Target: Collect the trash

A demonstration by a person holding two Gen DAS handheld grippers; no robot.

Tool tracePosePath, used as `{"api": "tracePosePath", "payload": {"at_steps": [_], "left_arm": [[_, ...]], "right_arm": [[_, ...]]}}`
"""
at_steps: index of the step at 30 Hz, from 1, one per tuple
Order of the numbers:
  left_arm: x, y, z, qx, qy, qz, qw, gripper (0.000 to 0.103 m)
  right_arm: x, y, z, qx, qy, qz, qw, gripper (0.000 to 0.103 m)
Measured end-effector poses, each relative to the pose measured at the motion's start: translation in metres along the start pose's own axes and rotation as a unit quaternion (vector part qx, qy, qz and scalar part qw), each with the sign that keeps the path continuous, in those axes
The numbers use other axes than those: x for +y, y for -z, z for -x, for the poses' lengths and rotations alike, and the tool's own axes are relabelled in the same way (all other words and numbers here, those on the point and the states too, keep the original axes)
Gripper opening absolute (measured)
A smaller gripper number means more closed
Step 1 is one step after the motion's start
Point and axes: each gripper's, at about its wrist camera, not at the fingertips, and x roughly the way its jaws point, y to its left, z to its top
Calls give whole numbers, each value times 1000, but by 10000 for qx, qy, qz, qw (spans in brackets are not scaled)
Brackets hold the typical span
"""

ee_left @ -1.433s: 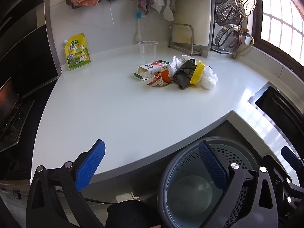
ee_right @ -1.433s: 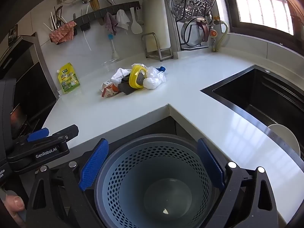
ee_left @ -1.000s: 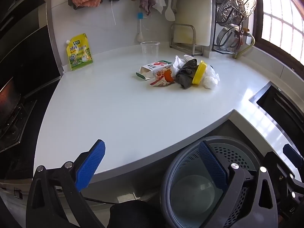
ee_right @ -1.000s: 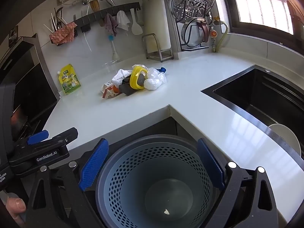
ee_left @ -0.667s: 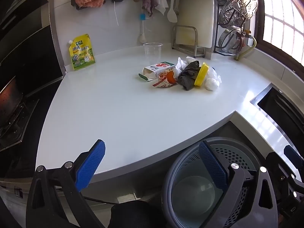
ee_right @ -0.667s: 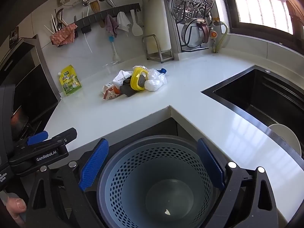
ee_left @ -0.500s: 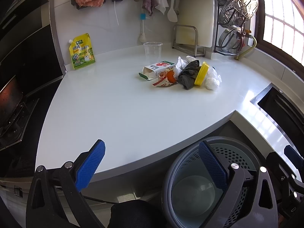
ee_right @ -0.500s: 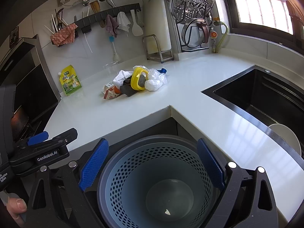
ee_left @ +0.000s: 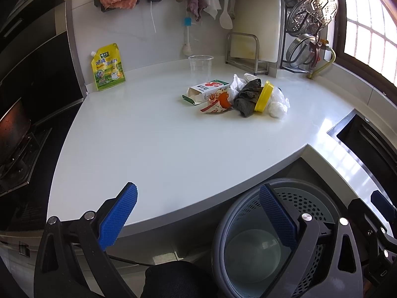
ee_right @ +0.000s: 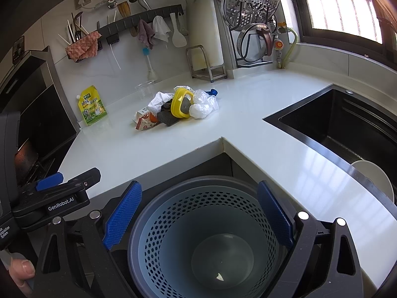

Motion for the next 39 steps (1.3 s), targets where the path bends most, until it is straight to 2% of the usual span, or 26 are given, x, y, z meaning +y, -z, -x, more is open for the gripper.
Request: {"api": "tracePosePath", "payload": {"at_steps": [39], "left_arm": [[5,1,1,-5,4,26,10000,97]], "right_arm": [[4,3,1,-1,-34,-26,10000,90]]}}
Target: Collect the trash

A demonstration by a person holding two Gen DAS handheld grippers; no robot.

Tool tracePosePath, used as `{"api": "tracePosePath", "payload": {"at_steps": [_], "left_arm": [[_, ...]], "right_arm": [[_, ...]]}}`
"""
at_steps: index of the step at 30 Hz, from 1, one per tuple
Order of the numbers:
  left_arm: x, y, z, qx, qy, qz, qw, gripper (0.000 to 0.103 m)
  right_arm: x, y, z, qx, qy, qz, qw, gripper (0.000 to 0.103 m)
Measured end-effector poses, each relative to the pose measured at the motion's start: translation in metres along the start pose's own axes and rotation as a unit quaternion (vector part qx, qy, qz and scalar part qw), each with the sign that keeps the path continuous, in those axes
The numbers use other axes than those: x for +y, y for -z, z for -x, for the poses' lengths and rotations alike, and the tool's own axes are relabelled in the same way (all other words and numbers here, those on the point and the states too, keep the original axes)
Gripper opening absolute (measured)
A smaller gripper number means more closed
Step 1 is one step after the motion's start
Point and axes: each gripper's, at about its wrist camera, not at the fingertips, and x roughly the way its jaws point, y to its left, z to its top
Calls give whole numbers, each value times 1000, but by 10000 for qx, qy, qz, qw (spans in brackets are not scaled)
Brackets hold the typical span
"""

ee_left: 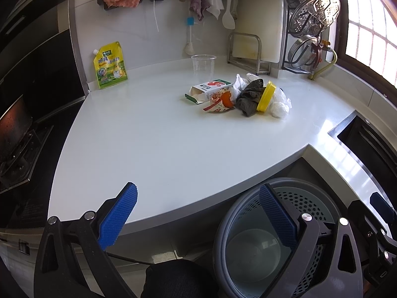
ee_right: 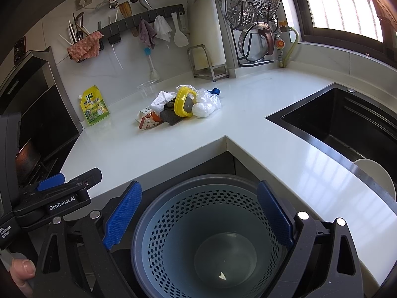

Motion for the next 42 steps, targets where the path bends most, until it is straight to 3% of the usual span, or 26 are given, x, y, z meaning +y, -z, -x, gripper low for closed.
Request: {"api": "tracePosePath", "payload": {"at_steps": [13,21,32,42], "left_arm": [[5,0,-7,92,43,35,9999,97],[14,-24,-29,51,30,143,9999,97],[20,-76,-86,-68,-25,259,9996,97],[18,-101,-134,37,-25,264,9996,97]], "right_arm": [[-3,-2,-7,50,34,-32,10000,90],[-13,-21,-28,8,144,-20,9999,90],[-22,-72,-90,63,293,157,9994,90],[-21,-118,-161,218,410,402,9981,90]]}}
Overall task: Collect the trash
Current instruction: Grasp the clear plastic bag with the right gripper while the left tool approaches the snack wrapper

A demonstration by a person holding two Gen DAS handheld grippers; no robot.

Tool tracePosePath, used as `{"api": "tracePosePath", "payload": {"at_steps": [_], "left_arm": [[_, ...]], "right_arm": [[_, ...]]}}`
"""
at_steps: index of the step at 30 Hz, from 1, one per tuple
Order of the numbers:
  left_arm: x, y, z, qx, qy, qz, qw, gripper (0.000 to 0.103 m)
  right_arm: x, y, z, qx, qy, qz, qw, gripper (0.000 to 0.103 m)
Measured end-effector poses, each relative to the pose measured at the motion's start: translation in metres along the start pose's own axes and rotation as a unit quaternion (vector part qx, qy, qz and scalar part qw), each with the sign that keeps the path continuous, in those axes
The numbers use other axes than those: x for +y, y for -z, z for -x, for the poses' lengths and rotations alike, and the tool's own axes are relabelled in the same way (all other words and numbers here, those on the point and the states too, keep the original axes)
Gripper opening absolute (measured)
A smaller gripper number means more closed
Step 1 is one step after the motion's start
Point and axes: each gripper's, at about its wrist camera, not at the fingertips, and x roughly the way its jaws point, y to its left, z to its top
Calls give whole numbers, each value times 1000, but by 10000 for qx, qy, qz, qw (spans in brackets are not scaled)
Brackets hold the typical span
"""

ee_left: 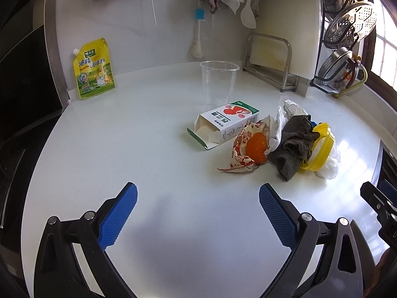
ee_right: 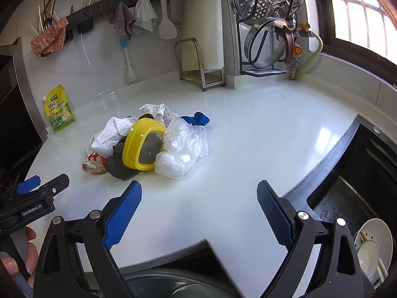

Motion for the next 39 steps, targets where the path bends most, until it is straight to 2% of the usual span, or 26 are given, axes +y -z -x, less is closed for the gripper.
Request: {"api": "tracePosePath", "payload": {"at_steps": [6,16,24,27,28,29,32,39], "left_arm": [[-3,-7,-16,92,114,11,9999,97],[-9,-10,-17,55,230,-55,9997,97],[-9,-10,-18,68,271,-51,9996,97],[-9,-10,-18,70,274,-52,9996,97],[-9,-10,-18,79,279,-43,9996,97],[-9,-11,-18,88,286,-32,9995,97],[-8,-12,-19,96,264,-24,9996,97],[-5,-16,-19,122,257,0,9996,97]], "right_arm": [[0,-20,-32,202,35,-37,9998,90],[2,-32,-74,546,138,-49,9984,90],[6,-39,-88,764,-105,-159,9969,89],[9,-40,-91,773,-47,-156,9969,89],[9,-39,-93,801,-63,-157,9966,83],[9,-38,-95,865,-132,-167,9960,67],[8,-36,-99,1000,-274,-192,9944,39],[5,-33,-79,739,-234,-159,9969,35]]}}
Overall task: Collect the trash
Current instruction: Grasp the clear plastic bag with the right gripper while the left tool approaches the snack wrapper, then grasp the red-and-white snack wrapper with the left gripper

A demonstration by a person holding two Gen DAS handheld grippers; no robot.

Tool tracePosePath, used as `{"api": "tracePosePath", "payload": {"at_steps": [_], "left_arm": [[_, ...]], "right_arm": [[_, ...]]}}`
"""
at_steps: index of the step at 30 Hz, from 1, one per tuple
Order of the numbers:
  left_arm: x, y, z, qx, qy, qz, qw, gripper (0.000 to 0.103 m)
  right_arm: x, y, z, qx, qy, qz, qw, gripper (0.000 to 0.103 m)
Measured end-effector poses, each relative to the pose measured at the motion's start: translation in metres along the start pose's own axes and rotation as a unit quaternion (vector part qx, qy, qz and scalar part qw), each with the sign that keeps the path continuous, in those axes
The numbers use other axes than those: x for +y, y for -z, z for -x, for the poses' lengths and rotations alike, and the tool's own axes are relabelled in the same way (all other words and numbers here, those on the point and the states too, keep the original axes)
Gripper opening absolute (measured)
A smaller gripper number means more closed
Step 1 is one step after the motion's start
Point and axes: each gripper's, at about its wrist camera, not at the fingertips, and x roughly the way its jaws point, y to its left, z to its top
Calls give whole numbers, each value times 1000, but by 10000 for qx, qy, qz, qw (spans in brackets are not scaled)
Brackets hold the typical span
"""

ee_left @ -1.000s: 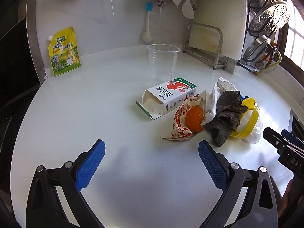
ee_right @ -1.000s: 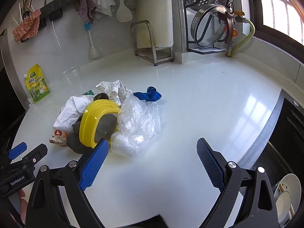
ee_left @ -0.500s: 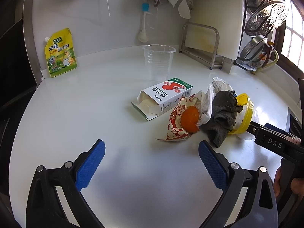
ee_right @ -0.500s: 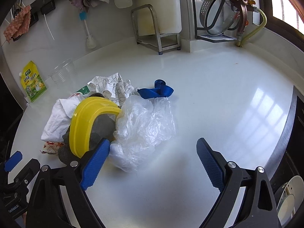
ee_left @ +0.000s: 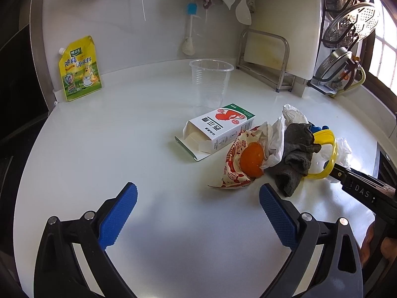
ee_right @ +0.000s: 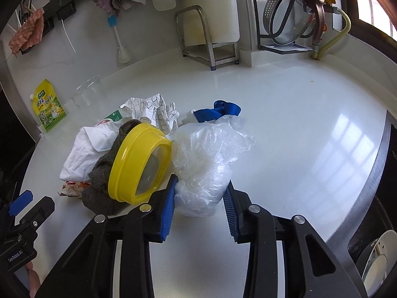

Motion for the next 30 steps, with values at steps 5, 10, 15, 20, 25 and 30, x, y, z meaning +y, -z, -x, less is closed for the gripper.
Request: {"api": "tracePosePath", "payload": {"at_steps": [5,10,15,20,25,30], "left_arm": [[6,0,-5,127,93,43,9999,97],[6,-2,-13,189,31,27,9998,97],[-2,-7,-24,273,-64,-74,9996,97],[-12,-14,-36,365,-170,-268,9988,95],[-19,-17,-45,528,-90,-407,9977,67],[-18,-15,-47,605,152,-360,9974,36]], "right_arm": [[-17,8,18,-159,-60,-230,9996,35],[-27,16,31,-241,-179,-350,9989,35],[-31,18,37,-321,-297,-382,9983,35],[-33,20,41,-384,-381,-382,9978,35],[-35,21,42,-409,-408,-405,9975,35],[-34,22,42,-408,-445,-429,9973,35]]}}
